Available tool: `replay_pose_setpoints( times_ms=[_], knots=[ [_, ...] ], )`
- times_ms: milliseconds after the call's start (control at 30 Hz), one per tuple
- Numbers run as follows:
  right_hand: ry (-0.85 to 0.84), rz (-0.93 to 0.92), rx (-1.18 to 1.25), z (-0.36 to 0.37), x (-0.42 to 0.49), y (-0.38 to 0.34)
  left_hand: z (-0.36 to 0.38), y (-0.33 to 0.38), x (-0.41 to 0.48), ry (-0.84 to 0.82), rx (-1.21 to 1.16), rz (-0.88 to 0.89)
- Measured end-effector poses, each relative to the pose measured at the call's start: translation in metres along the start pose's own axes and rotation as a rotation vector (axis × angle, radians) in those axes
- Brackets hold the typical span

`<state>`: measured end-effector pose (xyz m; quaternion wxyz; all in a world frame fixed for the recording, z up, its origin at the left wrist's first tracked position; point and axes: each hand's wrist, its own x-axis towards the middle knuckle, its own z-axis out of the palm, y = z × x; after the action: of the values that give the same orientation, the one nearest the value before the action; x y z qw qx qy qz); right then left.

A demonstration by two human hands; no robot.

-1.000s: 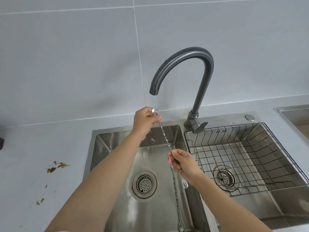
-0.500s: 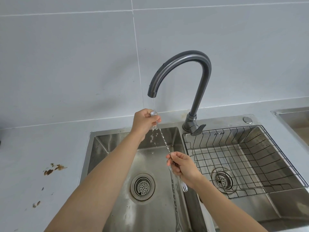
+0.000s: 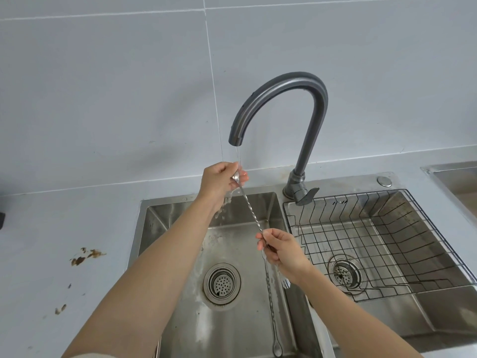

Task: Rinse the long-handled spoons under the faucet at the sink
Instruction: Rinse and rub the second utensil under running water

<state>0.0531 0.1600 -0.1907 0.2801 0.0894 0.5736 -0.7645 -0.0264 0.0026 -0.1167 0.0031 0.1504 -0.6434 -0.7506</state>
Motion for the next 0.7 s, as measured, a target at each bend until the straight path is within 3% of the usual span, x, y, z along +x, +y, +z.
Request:
replay_pose_setpoints(
  times_ms=[133,400,700],
  knots=[
    [-0.009,-0.012,0.006,0.0,0.001,-0.002,0.001,0.0,-0.001,-0.056,-0.029,-0.072],
    [-0.035,-0.037,-0.044,-0.001,0.008,-0.014,0.008,0.0,0.003,0.087,0.215,0.011],
    [-0.039,-0.051,-0.046,-0.002,0.017,-0.021,0.008,-0.002,-0.002,-0.024,0.028,0.028]
  ],
)
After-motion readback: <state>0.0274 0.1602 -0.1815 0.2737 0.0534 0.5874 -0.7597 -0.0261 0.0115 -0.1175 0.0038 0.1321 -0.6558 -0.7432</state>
